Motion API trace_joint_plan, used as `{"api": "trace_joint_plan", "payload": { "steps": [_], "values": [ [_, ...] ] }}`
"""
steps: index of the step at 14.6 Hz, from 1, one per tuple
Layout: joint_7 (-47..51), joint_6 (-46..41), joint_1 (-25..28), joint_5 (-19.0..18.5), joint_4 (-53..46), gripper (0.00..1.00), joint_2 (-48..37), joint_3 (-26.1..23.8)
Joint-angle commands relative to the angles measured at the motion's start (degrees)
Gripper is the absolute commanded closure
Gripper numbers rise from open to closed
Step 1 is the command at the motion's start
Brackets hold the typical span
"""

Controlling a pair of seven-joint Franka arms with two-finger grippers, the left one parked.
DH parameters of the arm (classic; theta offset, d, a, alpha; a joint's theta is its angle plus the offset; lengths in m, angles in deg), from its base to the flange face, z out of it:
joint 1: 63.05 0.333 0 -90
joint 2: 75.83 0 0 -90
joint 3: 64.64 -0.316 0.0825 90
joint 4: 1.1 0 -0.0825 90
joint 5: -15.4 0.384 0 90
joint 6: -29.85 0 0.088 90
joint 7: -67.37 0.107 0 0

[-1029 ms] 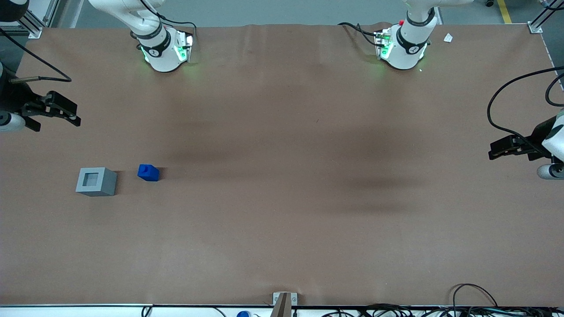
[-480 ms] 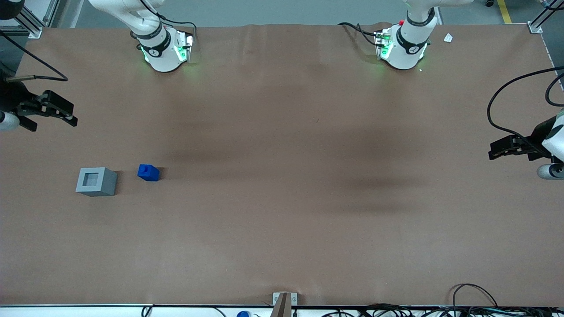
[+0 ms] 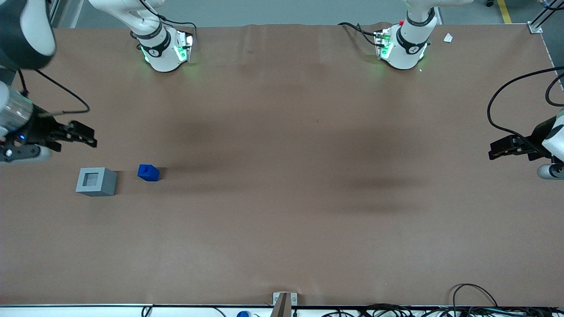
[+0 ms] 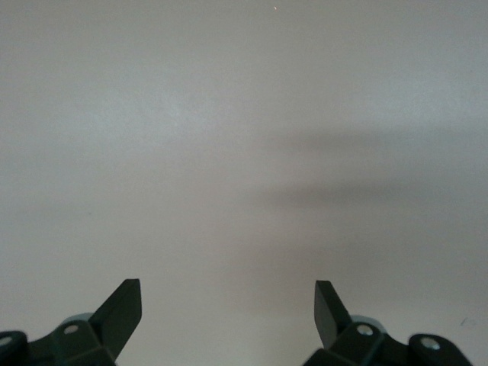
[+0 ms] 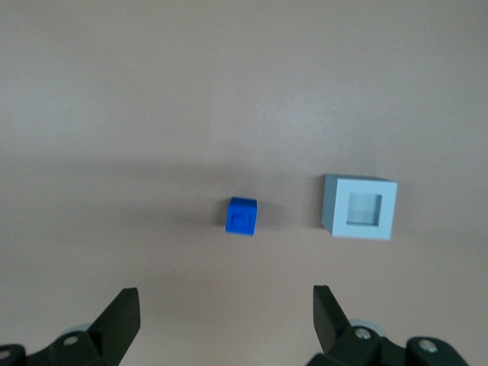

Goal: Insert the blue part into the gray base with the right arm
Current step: 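Move the open right gripper toward the blue block, then lower the right gripper around the blue block, then close the right gripper on the blue block and lift it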

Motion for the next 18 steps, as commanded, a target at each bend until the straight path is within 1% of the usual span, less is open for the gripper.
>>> {"api": "trace_joint_plan", "payload": {
  "steps": [1,4,6,10,11,12,15,18],
  "values": [
    [-0.19,8.49,-0.56,0.97,8.33,0.0,-1.1,-0.29],
    [-0.01,13.52,-0.56,1.06,11.77,0.0,1.18,-0.38],
    [0.16,16.77,-0.12,3.51,13.35,0.0,3.9,-0.38],
    [0.25,27.04,0.06,4.31,21.43,0.0,5.93,-0.38],
    [0.25,28.37,0.06,4.49,22.06,0.0,7.06,-0.47],
    [0.25,28.65,0.06,4.66,22.06,0.0,8.21,-0.47],
    [0.25,30.32,0.15,6.86,22.06,0.0,11.11,-0.47],
    [-0.01,30.84,1.2,6.77,22.06,0.02,13.05,-0.47]
  ]
}}
